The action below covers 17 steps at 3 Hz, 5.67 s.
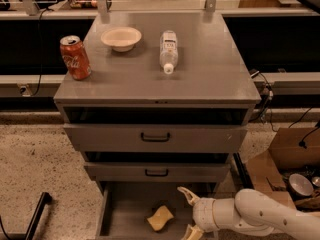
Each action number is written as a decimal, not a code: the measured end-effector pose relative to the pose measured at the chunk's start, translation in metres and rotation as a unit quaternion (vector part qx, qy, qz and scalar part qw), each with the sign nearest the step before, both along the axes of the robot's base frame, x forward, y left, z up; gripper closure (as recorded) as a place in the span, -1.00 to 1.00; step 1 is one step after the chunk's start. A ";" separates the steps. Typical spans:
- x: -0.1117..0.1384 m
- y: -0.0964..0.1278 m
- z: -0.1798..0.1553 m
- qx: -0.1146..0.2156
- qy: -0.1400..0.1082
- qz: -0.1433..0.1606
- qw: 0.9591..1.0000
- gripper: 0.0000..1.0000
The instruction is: Pick sponge from bottom drawer and place on counter
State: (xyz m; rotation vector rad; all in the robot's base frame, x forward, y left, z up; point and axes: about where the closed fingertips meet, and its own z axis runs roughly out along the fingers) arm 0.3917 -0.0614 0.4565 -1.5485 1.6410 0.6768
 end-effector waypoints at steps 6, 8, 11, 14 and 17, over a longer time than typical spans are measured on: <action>0.067 0.029 -0.212 -0.043 0.035 0.009 0.998 -1.00; 0.094 0.015 -0.238 -0.031 -0.014 -0.031 0.999 -0.48; 0.130 0.019 -0.306 -0.022 -0.001 -0.043 0.999 -0.38; 0.132 0.017 -0.348 -0.047 0.036 -0.038 0.998 0.24; 0.118 0.024 -0.313 -0.021 -0.005 -0.027 0.999 1.00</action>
Offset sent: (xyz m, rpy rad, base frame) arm 0.0396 0.0626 -0.1557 -0.0882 0.2582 0.2541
